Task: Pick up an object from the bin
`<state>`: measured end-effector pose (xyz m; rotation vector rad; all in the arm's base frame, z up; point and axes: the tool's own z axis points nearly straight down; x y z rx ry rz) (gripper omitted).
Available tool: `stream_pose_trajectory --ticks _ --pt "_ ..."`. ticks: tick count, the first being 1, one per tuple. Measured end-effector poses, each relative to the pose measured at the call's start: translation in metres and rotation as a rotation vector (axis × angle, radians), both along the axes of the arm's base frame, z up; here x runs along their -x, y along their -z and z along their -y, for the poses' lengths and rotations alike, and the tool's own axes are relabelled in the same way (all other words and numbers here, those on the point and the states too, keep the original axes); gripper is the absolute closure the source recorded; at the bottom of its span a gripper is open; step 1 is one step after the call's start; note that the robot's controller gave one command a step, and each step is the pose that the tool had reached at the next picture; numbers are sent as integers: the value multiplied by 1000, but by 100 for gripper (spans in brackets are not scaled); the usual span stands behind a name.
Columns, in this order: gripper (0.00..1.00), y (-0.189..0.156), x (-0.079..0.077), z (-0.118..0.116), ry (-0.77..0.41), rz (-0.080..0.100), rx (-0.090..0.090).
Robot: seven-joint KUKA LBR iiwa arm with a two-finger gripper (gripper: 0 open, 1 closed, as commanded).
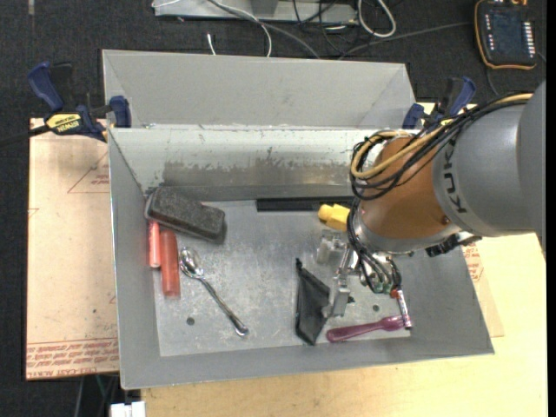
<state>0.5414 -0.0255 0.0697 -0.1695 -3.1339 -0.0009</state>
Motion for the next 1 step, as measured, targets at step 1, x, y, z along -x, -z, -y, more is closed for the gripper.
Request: stream_pose_trajectory --ticks 1 --pt "0 -74 -9 -14 -60 12 -3"
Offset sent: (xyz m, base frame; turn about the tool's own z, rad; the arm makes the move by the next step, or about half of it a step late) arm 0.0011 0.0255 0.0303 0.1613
